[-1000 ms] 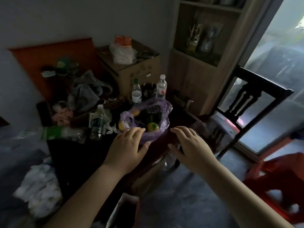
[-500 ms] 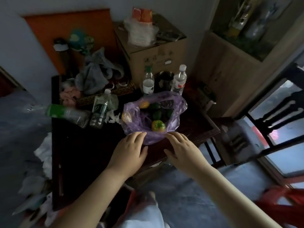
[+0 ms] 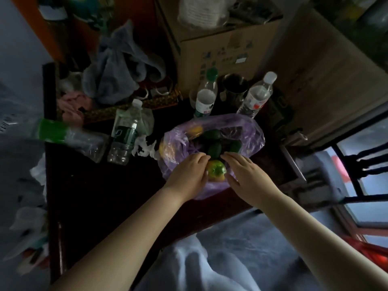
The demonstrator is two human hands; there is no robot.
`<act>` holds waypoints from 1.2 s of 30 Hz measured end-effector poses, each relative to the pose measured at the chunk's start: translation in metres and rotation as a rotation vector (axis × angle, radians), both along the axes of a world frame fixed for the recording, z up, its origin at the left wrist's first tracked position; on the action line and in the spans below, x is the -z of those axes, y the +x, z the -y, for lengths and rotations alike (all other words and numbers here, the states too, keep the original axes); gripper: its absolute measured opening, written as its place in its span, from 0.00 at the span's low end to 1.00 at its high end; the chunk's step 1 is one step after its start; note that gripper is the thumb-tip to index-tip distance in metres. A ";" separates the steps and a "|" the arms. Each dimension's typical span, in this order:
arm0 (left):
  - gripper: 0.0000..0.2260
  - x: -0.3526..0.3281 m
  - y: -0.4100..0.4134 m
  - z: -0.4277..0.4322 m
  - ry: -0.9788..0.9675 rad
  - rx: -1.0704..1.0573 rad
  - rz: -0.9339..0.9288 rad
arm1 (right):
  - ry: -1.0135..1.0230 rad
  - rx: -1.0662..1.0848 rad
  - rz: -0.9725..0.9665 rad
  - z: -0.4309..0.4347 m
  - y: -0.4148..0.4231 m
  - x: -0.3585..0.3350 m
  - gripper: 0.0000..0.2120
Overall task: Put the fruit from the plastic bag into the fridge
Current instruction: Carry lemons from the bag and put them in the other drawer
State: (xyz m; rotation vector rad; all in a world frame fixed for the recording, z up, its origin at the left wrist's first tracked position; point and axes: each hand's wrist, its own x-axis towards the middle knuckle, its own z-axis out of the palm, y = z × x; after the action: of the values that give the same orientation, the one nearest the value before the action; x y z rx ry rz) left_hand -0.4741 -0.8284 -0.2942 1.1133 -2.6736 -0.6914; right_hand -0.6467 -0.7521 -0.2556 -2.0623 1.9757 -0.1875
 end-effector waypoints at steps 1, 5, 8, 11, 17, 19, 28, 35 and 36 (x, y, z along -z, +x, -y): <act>0.19 0.004 -0.003 0.006 0.016 0.003 0.005 | 0.016 -0.007 0.002 0.007 0.001 0.004 0.25; 0.18 0.018 -0.011 0.028 0.074 0.004 0.039 | 0.080 -0.051 0.018 0.032 0.002 0.017 0.25; 0.21 0.032 -0.011 0.043 0.098 -0.007 0.104 | 0.105 -0.091 0.023 0.055 0.001 0.028 0.26; 0.23 0.047 -0.005 0.057 0.032 0.015 0.213 | 0.143 -0.138 0.015 0.082 0.000 0.041 0.26; 0.23 0.055 0.017 0.073 -0.062 -0.087 0.291 | 0.209 -0.230 0.024 0.132 -0.007 0.063 0.27; 0.23 0.055 0.023 0.077 -0.041 -0.137 0.272 | 0.187 -0.287 0.026 0.146 -0.008 0.067 0.27; 0.21 0.058 0.044 0.080 -0.036 -0.272 0.254 | 0.196 -0.377 0.020 0.190 -0.012 0.085 0.26; 0.13 0.067 0.055 0.075 -0.025 -0.379 0.145 | 0.246 -0.408 0.020 0.208 -0.016 0.097 0.29; 0.12 0.069 0.057 0.075 -0.008 -0.394 0.115 | 0.261 -0.402 0.022 0.210 -0.016 0.099 0.30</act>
State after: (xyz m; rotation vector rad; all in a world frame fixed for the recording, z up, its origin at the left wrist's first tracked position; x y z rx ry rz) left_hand -0.4174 -0.9036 -0.3636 1.6579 -2.4253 -0.5561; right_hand -0.6630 -0.9623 -0.3548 -2.2092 1.4406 0.1231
